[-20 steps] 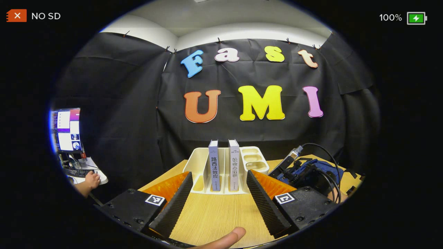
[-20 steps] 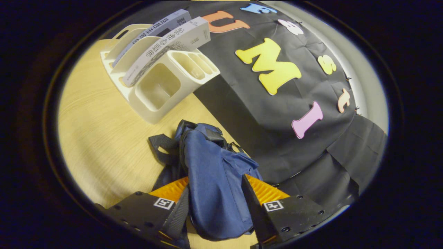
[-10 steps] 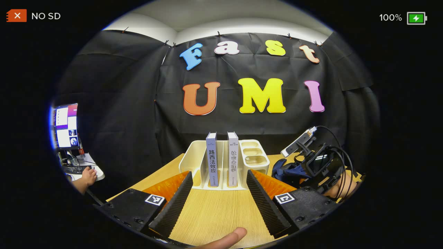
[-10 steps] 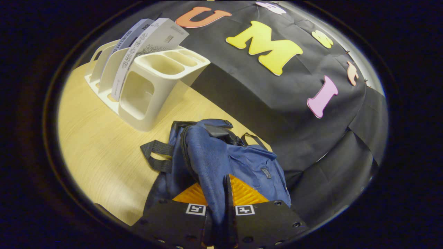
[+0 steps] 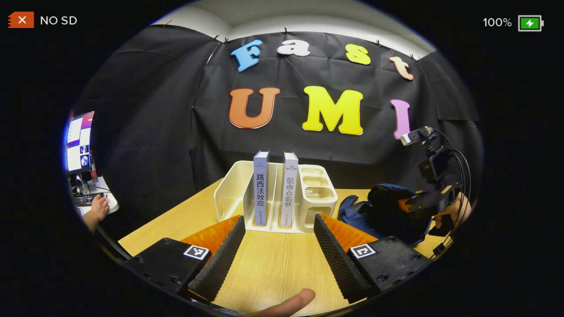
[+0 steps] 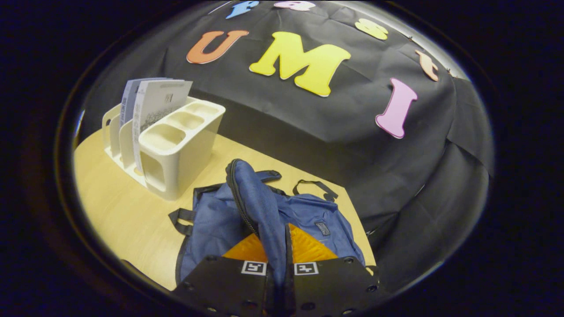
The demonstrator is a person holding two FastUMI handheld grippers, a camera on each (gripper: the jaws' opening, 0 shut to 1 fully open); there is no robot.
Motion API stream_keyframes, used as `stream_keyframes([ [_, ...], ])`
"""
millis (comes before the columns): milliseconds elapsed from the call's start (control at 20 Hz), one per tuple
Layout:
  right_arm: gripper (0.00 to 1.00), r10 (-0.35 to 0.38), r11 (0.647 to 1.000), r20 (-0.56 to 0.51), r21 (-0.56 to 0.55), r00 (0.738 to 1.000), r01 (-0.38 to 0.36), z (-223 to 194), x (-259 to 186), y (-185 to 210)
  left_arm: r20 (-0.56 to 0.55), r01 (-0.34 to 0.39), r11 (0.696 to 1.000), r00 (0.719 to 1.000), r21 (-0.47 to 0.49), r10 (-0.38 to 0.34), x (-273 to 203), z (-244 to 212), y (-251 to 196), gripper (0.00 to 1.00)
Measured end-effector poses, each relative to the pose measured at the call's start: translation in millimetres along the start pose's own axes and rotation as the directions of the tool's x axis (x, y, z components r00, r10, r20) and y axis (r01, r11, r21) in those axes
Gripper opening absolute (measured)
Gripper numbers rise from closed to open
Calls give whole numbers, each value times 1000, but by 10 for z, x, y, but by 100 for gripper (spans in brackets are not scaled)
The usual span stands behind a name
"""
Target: Open the schoolbag, grab two books from the bookshelf and put them into the schoolbag.
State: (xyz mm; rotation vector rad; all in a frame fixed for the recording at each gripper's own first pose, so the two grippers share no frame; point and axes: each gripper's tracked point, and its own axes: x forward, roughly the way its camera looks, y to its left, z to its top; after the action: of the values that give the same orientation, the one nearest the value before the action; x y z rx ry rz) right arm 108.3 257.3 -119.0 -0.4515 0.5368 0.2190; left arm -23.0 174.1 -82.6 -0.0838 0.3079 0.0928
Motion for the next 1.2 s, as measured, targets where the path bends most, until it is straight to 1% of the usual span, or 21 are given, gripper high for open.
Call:
stream_keyframes([
  [100,8,46,997,19,61,999,-48,77,-33,-172,6,3,1000,1000,9,-3,6,36,-13,100],
  [200,8,60,992,44,104,997,-65,162,-53,-411,33,30,1000,999,6,-30,20,113,-80,100],
  [300,8,66,987,70,141,995,-75,251,-83,-641,10,44,999,999,-11,-44,103,134,-109,99],
  [500,8,110,973,106,191,988,-128,383,-112,-944,-10,19,1000,1000,3,-19,348,356,-72,99],
  [550,8,114,972,113,192,987,-134,409,-103,-1019,-4,16,1000,1000,12,-16,439,447,-80,100],
  [650,8,132,965,127,211,983,-156,456,-97,-1146,-29,43,999,999,25,-43,665,569,-186,99],
  [750,8,180,949,145,233,973,-211,514,-115,-1224,-62,59,998,996,27,-57,916,684,-238,98],
  [800,8,193,945,143,239,971,-224,504,-101,-1281,-77,60,998,995,26,-57,1060,744,-262,98],
  [850,8,194,946,144,236,970,-224,485,-83,-1349,-103,66,998,993,24,-64,1190,799,-301,98],
  [950,8,212,939,150,242,966,-244,479,-89,-1418,-140,41,999,989,30,-36,1493,918,-315,98],
  [1150,8,232,943,159,207,960,-262,387,-154,-1466,-236,67,998,970,14,-61,1928,1096,-468,97],
  [1200,8,238,942,160,202,958,-268,376,-160,-1467,-245,49,998,969,25,-42,2075,1167,-451,97],
])
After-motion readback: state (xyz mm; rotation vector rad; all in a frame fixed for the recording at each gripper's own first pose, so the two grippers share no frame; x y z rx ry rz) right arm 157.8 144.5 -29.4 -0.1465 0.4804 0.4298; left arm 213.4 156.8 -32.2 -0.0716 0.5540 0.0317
